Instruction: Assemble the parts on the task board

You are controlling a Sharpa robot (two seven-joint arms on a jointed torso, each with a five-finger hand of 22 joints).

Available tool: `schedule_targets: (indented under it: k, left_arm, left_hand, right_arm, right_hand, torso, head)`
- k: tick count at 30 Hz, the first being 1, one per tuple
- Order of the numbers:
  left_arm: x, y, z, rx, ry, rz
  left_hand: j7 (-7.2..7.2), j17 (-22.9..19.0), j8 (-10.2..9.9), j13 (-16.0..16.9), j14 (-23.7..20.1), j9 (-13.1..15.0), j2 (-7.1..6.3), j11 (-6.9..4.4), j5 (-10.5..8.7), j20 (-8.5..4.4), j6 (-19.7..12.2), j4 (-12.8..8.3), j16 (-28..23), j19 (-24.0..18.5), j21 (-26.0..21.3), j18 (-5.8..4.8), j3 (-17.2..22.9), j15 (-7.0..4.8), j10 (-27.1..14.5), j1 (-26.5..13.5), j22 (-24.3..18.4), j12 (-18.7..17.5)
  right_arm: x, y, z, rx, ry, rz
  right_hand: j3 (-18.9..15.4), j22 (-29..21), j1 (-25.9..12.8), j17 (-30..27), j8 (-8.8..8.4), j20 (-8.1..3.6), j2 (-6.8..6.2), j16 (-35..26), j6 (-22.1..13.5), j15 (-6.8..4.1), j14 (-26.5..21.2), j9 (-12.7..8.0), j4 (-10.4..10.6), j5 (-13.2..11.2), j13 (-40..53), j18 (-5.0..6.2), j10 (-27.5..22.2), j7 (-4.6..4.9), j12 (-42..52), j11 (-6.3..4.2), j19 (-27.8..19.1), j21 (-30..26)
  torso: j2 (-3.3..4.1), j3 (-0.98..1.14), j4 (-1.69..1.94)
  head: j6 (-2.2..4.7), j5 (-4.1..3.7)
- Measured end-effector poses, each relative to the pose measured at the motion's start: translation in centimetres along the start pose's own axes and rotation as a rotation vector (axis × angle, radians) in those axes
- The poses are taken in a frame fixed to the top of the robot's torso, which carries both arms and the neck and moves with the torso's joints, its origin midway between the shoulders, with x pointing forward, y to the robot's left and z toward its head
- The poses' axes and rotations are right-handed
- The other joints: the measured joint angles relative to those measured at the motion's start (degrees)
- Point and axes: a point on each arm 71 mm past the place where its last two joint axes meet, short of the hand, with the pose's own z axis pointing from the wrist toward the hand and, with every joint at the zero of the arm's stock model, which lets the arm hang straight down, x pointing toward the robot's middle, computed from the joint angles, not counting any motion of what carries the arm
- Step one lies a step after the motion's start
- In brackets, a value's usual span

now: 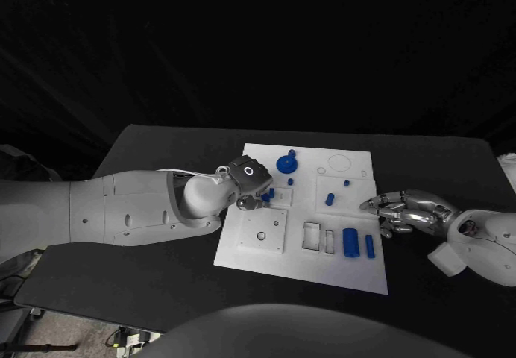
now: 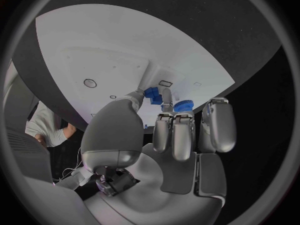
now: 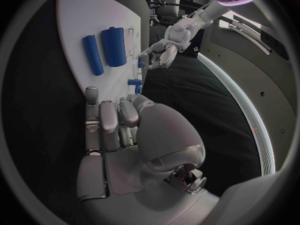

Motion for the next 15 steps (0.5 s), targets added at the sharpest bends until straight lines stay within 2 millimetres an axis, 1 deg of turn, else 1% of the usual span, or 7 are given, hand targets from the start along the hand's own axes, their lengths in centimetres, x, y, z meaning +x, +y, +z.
schedule_targets:
  k: [9,10,13,15]
  left_arm:
    - [0.02,-0.18,0.13,-0.003,-0.001,-0.012]
    - [0.02,-0.24,0.16,-0.002,-0.001,-0.013]
    - [0.01,-0.37,0.22,0.0,-0.001,-0.015]
    - [0.01,-0.45,0.24,0.002,-0.001,-0.017]
  left_hand:
    - [0.0,0.0,0.0,0.0,0.0,-0.01,0.01,0.0,0.01,0.0,0.0,0.0,0.0,0.0,0.0,0.0,0.01,0.0,0.0,0.0,0.0,0.0]
    - [0.0,0.0,0.0,0.0,0.0,-0.01,0.25,0.0,0.01,0.0,0.0,0.0,0.0,0.0,0.0,0.0,0.01,0.0,0.0,-0.23,-0.01,0.0]
    - [0.0,0.0,0.0,0.0,0.0,-0.01,0.23,0.0,0.01,0.0,-0.01,-0.07,0.0,0.0,-0.01,0.0,0.07,0.0,0.0,-0.22,-0.01,0.0]
    - [-0.22,-0.01,0.0,0.0,0.0,-0.01,0.23,0.0,0.44,0.0,0.21,-0.07,0.0,0.0,-0.01,0.0,0.43,0.0,0.0,-0.22,-0.01,0.0]
  right_arm:
    - [0.01,-0.02,0.0,0.001,0.0,0.0]
    - [0.01,-0.02,0.0,0.001,0.0,0.0]
    - [0.02,-0.02,0.01,0.001,0.0,0.0]
    - [0.02,-0.03,0.01,0.001,0.0,0.0]
  right_hand:
    - [0.34,0.02,0.0,0.0,0.0,0.0,0.0,0.0,0.0,0.0,0.0,0.05,0.02,0.0,0.0,0.0,0.0,0.0,0.0,0.0,0.0,0.0]
    - [0.34,0.02,0.0,0.0,0.0,0.0,0.0,0.0,0.0,0.0,0.0,0.04,0.02,0.0,0.0,0.01,0.0,0.0,0.0,0.0,0.0,0.0]
    - [0.34,0.02,0.0,0.0,0.0,0.0,0.0,0.0,0.0,0.0,0.0,0.04,0.02,0.0,0.0,0.02,0.0,0.0,0.0,0.0,0.0,0.0]
    - [0.34,0.02,0.0,0.0,0.0,0.0,0.0,0.0,0.0,0.0,0.0,0.04,0.02,0.0,0.0,0.03,0.0,0.0,0.0,0.0,0.0,0.0]
  torso:
    - [0.0,0.0,-0.01]
    - [0.0,0.0,-0.01]
    - [0.0,0.0,-0.01]
    - [0.01,0.0,-0.01]
  head:
    - [0.0,0.01]
    - [0.0,0.01]
    - [0.0,0.05]
    - [0.0,0.1]
